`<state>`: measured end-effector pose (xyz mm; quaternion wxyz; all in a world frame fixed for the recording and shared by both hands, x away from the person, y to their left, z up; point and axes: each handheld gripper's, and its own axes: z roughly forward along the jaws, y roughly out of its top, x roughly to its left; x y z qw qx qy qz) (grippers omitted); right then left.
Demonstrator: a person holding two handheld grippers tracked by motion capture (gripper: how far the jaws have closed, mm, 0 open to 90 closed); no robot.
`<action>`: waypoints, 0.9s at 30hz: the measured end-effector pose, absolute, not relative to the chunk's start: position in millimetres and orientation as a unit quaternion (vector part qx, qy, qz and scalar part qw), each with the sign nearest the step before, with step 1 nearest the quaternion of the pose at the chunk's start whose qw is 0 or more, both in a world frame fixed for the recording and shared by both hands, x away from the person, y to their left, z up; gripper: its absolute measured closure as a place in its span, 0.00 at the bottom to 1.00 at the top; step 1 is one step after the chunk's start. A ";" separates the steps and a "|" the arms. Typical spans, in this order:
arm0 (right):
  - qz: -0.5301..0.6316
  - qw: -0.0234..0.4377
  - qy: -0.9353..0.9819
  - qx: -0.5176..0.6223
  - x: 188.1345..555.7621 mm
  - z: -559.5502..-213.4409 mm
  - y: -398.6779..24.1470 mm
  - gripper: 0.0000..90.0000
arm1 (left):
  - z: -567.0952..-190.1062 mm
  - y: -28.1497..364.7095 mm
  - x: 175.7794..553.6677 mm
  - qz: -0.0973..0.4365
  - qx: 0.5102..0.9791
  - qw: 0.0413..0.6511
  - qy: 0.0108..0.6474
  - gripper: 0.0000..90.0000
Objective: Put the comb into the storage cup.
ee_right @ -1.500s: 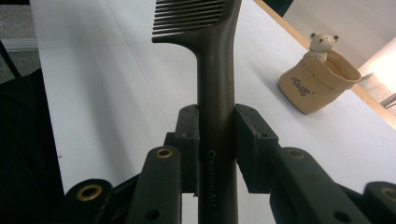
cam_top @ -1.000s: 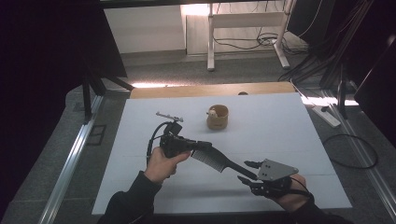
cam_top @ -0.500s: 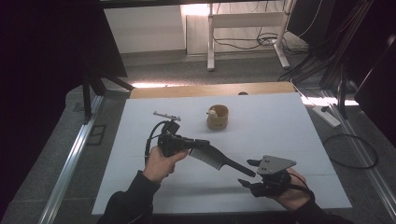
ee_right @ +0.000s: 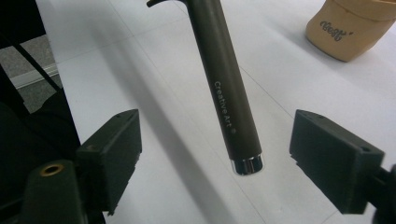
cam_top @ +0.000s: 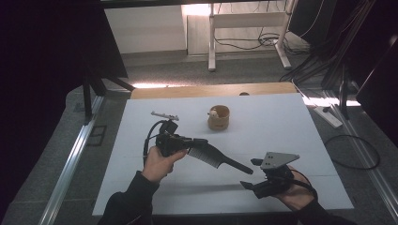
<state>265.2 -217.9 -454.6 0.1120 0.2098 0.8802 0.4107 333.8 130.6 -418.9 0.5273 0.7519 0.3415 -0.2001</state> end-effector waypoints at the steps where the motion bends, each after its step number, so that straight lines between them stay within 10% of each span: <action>1: 0.411 0.111 0.880 0.211 265.7 -454.9 -218.2 0.17 | -418.6 130.9 333.7 -0.199 0.752 0.527 0.342 0.93; 27: 0.396 0.106 0.879 0.244 277.8 -461.8 -237.3 0.00 | -415.8 144.7 337.6 -0.180 0.746 0.534 0.355 0.93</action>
